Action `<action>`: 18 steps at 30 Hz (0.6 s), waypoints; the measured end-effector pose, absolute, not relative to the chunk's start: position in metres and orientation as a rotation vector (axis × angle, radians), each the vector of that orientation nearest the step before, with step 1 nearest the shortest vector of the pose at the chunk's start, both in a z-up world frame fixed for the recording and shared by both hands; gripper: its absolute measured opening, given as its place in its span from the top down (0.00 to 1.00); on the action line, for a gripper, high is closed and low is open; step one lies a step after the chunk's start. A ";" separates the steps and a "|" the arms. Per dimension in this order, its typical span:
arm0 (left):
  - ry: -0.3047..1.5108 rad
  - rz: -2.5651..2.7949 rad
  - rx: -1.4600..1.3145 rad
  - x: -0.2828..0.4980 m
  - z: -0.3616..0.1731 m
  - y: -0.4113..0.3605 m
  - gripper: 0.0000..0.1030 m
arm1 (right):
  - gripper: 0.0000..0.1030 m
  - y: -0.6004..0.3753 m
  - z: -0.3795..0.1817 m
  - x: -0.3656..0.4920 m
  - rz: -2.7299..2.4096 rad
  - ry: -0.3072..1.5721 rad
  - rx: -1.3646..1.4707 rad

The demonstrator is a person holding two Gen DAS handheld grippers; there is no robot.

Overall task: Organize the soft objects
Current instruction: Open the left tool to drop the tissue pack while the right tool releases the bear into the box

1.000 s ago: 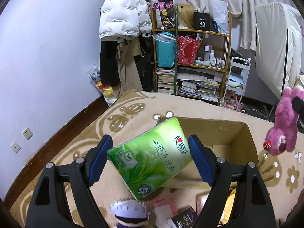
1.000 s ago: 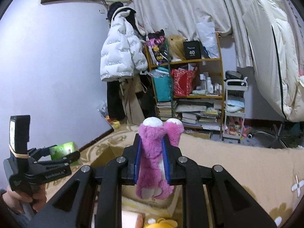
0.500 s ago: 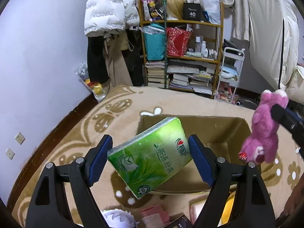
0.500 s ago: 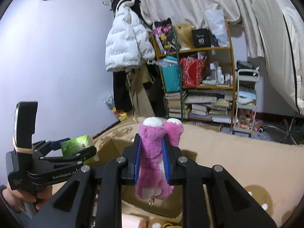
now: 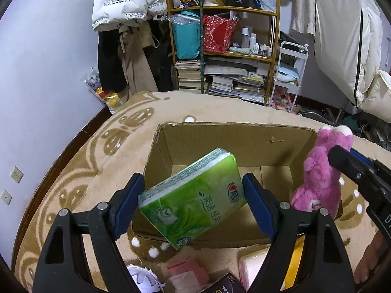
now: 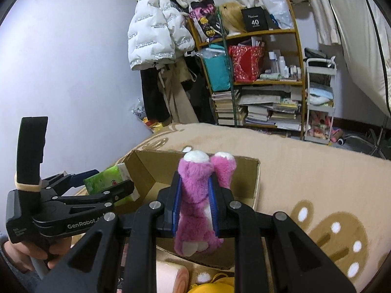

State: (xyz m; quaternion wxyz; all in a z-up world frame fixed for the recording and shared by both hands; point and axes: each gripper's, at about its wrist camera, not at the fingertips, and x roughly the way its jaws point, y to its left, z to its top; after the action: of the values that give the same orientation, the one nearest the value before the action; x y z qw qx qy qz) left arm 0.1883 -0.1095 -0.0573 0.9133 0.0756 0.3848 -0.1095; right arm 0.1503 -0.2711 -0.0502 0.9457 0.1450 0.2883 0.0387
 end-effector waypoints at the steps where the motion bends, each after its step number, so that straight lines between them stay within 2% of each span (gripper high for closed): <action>1: 0.793 -0.225 0.155 0.189 -0.057 -0.109 0.21 | 0.79 -0.271 -0.051 0.151 0.079 0.592 0.294; 6: 0.805 -0.215 0.168 0.191 -0.058 -0.109 0.20 | 0.75 -0.272 -0.057 0.151 0.064 0.616 0.298; 9: 0.801 -0.194 0.188 0.191 -0.059 -0.109 0.13 | 0.75 -0.275 -0.058 0.150 0.062 0.620 0.302; 13: 0.804 -0.179 0.193 0.190 -0.058 -0.107 0.12 | 0.71 -0.277 -0.057 0.149 0.064 0.618 0.316; 17: 0.809 -0.169 0.186 0.187 -0.052 -0.100 0.10 | 0.59 -0.277 -0.051 0.143 0.057 0.599 0.317; 18: 0.805 -0.166 0.190 0.185 -0.050 -0.098 0.09 | 0.53 -0.277 -0.050 0.142 0.054 0.598 0.317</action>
State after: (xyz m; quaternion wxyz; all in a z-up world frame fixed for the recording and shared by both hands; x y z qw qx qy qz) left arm 0.1853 -0.0981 -0.0504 0.9123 0.0922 0.3907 -0.0807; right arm 0.1417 -0.2774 -0.0498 0.9430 0.1554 0.2932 0.0263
